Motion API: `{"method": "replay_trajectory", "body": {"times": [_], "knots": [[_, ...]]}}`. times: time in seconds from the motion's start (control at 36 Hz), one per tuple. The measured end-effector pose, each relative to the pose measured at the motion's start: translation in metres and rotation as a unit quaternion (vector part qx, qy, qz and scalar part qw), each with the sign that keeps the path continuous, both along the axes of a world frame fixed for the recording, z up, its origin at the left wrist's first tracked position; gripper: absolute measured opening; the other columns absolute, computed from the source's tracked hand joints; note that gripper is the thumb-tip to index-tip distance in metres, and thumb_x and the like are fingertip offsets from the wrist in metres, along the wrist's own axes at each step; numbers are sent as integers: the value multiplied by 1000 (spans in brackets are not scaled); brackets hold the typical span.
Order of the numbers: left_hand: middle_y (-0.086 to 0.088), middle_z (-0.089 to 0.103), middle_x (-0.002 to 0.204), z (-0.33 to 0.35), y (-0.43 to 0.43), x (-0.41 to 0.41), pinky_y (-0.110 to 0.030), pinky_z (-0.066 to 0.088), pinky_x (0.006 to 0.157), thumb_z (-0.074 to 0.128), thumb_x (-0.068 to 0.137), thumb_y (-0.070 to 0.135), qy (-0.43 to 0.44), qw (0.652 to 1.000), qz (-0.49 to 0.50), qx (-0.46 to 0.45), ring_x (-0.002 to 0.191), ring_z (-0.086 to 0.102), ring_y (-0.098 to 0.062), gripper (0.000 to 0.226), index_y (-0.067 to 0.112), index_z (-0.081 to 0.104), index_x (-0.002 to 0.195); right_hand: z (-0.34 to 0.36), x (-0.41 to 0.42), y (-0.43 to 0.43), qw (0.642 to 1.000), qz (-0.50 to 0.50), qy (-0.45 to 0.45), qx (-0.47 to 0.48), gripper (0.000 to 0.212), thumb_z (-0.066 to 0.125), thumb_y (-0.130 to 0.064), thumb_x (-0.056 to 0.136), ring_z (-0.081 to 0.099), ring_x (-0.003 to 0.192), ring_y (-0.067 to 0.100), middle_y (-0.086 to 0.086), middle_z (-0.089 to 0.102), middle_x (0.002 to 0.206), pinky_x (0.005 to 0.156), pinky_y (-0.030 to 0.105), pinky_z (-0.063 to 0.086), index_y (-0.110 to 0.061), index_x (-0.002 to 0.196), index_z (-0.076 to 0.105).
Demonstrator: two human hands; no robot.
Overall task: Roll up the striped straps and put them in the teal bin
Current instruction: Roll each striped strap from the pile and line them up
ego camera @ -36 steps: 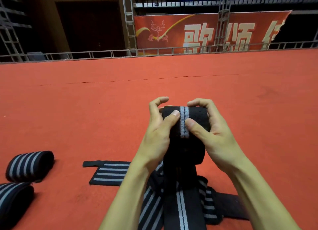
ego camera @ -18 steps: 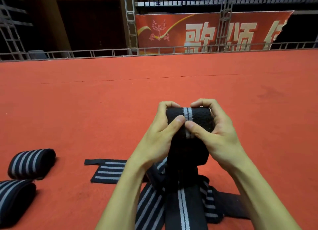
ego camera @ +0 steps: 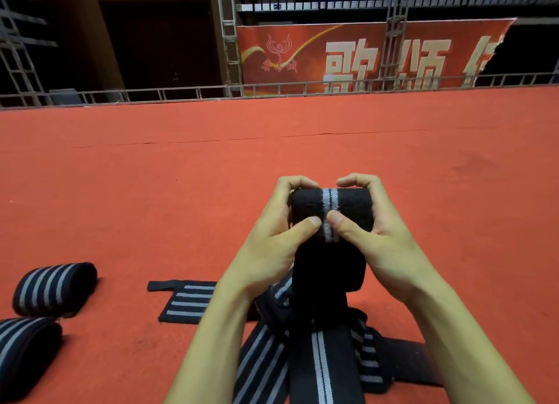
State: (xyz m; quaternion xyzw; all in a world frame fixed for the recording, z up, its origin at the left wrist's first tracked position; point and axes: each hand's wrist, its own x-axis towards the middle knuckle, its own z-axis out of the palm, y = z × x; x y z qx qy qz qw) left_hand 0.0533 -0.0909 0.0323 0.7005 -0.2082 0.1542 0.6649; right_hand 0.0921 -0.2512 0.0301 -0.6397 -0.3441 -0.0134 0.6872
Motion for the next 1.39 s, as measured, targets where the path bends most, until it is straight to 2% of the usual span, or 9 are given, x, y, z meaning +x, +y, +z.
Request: {"method": "replay_trajectory", "body": {"times": [0.25, 0.39, 0.47, 0.58, 0.75, 0.92, 1.08, 1.31, 1.39], "knots": [[7, 65, 106, 1, -10, 2, -26, 51, 87, 55, 81, -19, -140, 982, 121, 40, 103, 63, -18, 48, 24, 57, 102, 3, 3, -2, 998, -18, 39, -42, 42, 60, -69, 70, 65, 90, 23, 6, 68, 101, 84, 48, 53, -42, 102, 60], [5, 65, 105, 2, -13, 1, -17, 47, 81, 54, 77, -23, -180, 975, 131, 14, 103, 63, -9, 48, 20, 59, 98, 5, -2, 1, 996, 8, 82, -18, 66, 62, -87, 59, 60, 82, 21, 16, 63, 98, 66, 41, 50, -37, 102, 62], [4, 65, 104, 1, -15, 1, -17, 48, 81, 55, 77, -21, -174, 978, 114, 2, 102, 63, -8, 45, 20, 59, 95, 6, 0, 3, 996, 2, 90, 14, 46, 67, -68, 66, 60, 78, 19, 5, 66, 88, 64, 37, 47, -33, 96, 65], [9, 64, 107, -2, -13, 4, -19, 48, 84, 59, 79, -17, -140, 986, 88, -5, 105, 61, -9, 47, 27, 60, 93, 5, 0, 4, 995, -6, 87, 55, 37, 75, -47, 69, 61, 84, 29, 19, 67, 94, 78, 49, 48, -26, 97, 64], [6, 58, 112, 0, -13, 0, -19, 47, 86, 56, 76, -13, -85, 996, 31, 15, 109, 55, -10, 40, 15, 52, 103, 6, 1, 2, 995, -36, 52, 76, 23, 72, -22, 76, 61, 74, 18, 0, 68, 83, 65, 32, 51, -22, 96, 62], [4, 59, 121, 0, -9, -2, -28, 49, 88, 66, 79, 1, -71, 997, 30, 12, 117, 56, -14, 37, 19, 56, 110, 5, 2, -1, 995, -17, 42, 91, 30, 74, -36, 68, 63, 77, 18, 1, 67, 87, 68, 33, 53, -28, 95, 64], [-4, 64, 109, 1, -11, -4, -33, 52, 81, 65, 87, 36, 49, 998, -15, -28, 96, 62, -17, 40, 31, 53, 124, 5, 1, -2, 996, -8, 20, 91, 28, 75, -32, 65, 59, 72, 16, -3, 65, 83, 64, 28, 51, -31, 91, 65], [0, 68, 108, 3, -10, -2, -33, 55, 82, 71, 80, 7, -30, 998, 60, -18, 94, 65, -17, 36, 22, 62, 112, 4, 3, -2, 988, 49, 108, 96, 64, 87, -59, 58, 63, 83, 20, 7, 66, 98, 68, 31, 56, -29, 109, 62], [-2, 64, 116, 1, -12, 1, -31, 52, 88, 72, 73, 2, -62, 994, 89, 5, 103, 64, -17, 39, 18, 62, 108, 4, 2, 0, 992, 10, 104, 67, 49, 77, -63, 70, 65, 87, 14, -2, 69, 100, 74, 34, 56, -33, 106, 63]]}}
